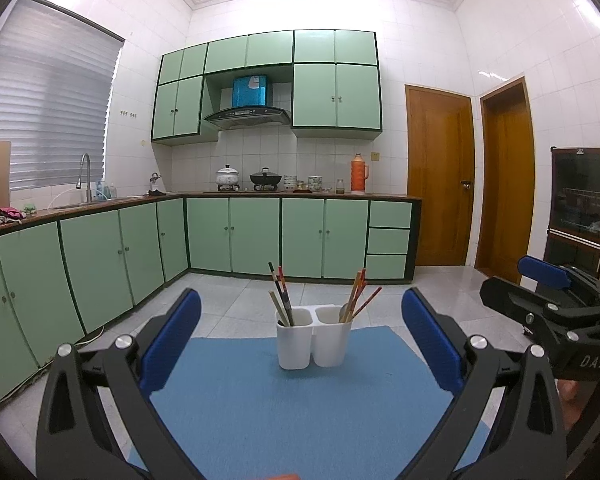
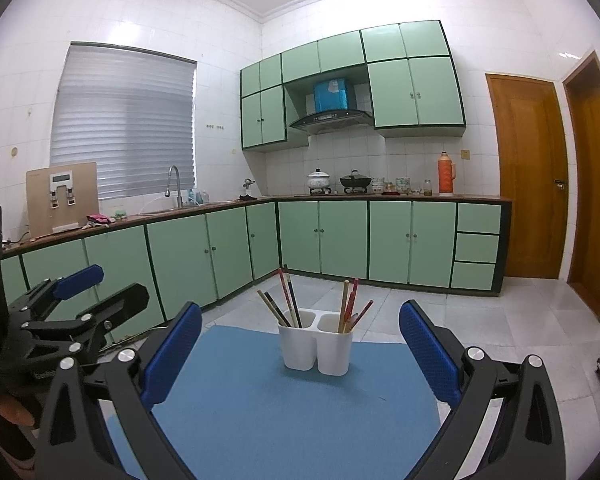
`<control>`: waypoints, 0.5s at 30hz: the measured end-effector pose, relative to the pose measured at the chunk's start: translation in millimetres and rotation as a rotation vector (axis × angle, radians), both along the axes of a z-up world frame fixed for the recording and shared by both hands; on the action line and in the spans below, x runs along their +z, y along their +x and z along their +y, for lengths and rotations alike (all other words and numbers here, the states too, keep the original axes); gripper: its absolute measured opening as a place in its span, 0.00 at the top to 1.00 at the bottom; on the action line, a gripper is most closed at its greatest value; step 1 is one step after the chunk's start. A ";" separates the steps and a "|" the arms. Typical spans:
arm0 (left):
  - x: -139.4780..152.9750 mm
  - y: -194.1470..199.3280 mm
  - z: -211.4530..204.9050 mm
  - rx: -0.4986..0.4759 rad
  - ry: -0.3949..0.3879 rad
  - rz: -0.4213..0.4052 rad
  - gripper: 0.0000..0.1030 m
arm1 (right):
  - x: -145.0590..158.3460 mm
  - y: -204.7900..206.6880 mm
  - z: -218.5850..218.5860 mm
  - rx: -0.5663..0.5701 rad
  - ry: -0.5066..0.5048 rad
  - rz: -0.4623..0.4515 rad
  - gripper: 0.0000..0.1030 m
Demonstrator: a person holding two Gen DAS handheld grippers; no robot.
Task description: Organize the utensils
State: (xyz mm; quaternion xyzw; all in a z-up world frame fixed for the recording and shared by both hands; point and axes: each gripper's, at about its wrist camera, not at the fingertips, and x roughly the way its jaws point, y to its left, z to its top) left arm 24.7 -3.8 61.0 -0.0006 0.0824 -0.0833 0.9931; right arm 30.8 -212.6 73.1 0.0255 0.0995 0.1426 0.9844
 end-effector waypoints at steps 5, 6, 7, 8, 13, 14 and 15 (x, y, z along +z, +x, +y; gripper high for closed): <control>-0.2 -0.1 0.2 -0.001 -0.002 0.002 0.05 | 0.7 0.5 -0.6 -0.001 0.001 0.000 0.06; -0.2 0.6 0.0 0.000 -0.001 0.001 0.05 | 1.5 0.2 -0.5 0.000 0.002 0.000 0.06; -0.2 0.1 -0.2 0.000 -0.001 0.001 0.05 | 1.7 0.1 -0.4 0.000 0.002 0.000 0.06; -0.1 -0.7 -0.2 -0.001 0.000 0.001 0.05 | 1.8 0.1 -0.4 0.000 0.003 -0.001 0.06; 0.0 -0.5 -0.1 0.001 -0.002 0.001 0.05 | 1.8 0.9 -1.1 0.000 0.002 0.000 0.06; -0.1 -0.6 0.2 0.000 -0.001 0.002 0.05 | 2.1 0.9 -0.9 0.001 0.002 0.000 0.06; 0.0 -0.6 0.3 0.000 -0.002 0.001 0.05 | 2.3 1.0 -0.7 0.001 0.002 -0.001 0.06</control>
